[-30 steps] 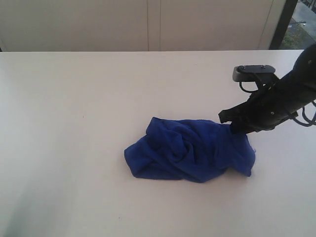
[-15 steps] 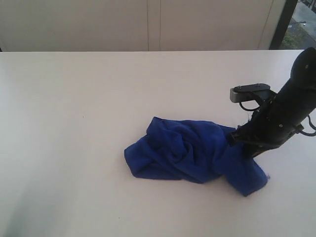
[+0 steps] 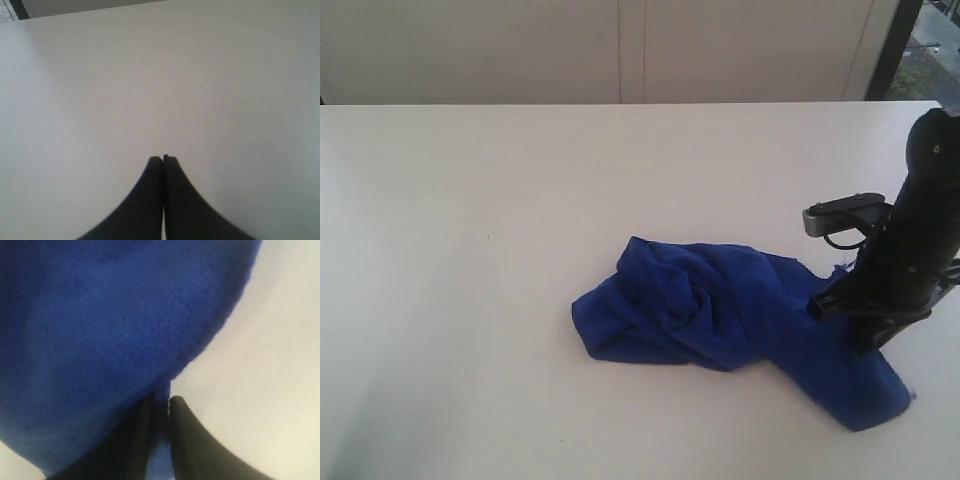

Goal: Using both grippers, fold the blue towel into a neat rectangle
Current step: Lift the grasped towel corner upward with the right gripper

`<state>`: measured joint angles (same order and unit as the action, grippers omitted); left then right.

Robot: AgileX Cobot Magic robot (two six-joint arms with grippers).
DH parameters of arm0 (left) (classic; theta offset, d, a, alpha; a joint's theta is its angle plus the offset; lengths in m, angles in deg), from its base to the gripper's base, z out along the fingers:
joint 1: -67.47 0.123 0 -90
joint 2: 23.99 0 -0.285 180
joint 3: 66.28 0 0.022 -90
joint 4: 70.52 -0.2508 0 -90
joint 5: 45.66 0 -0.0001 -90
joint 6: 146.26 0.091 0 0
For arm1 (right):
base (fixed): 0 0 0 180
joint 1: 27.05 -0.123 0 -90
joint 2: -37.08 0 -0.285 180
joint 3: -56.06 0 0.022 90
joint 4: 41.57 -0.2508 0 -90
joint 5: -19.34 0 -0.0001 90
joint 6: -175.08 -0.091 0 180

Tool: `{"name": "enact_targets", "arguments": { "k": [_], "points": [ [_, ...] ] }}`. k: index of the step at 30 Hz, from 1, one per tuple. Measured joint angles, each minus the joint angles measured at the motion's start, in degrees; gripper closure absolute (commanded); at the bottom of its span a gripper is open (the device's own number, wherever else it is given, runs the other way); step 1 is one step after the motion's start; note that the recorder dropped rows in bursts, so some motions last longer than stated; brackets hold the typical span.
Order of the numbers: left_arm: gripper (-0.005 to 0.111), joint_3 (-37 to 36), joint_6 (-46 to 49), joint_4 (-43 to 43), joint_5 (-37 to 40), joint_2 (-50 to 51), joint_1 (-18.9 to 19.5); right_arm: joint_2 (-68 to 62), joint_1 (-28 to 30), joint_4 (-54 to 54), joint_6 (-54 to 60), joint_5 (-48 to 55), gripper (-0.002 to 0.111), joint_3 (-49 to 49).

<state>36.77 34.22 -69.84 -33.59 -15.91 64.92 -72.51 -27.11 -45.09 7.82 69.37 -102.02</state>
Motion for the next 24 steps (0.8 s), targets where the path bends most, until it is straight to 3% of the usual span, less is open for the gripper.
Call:
{"name": "enact_targets", "arguments": {
  "k": [4, 12, 24],
  "points": [
    [0.107, 0.0, 0.0, 0.0, 0.0, 0.0, 0.0, 0.0, 0.0, 0.3, -1.4, 0.4, 0.067, -1.0],
    [0.107, 0.0, 0.0, 0.0, 0.0, 0.0, 0.0, 4.8, 0.0, 0.7, -3.8, 0.6, 0.066, -5.0],
    [0.107, 0.0, 0.0, 0.0, 0.0, 0.0, 0.0, 3.2, 0.6, 2.7, -18.3, -14.0, 0.066, -5.1]
  ]
}}
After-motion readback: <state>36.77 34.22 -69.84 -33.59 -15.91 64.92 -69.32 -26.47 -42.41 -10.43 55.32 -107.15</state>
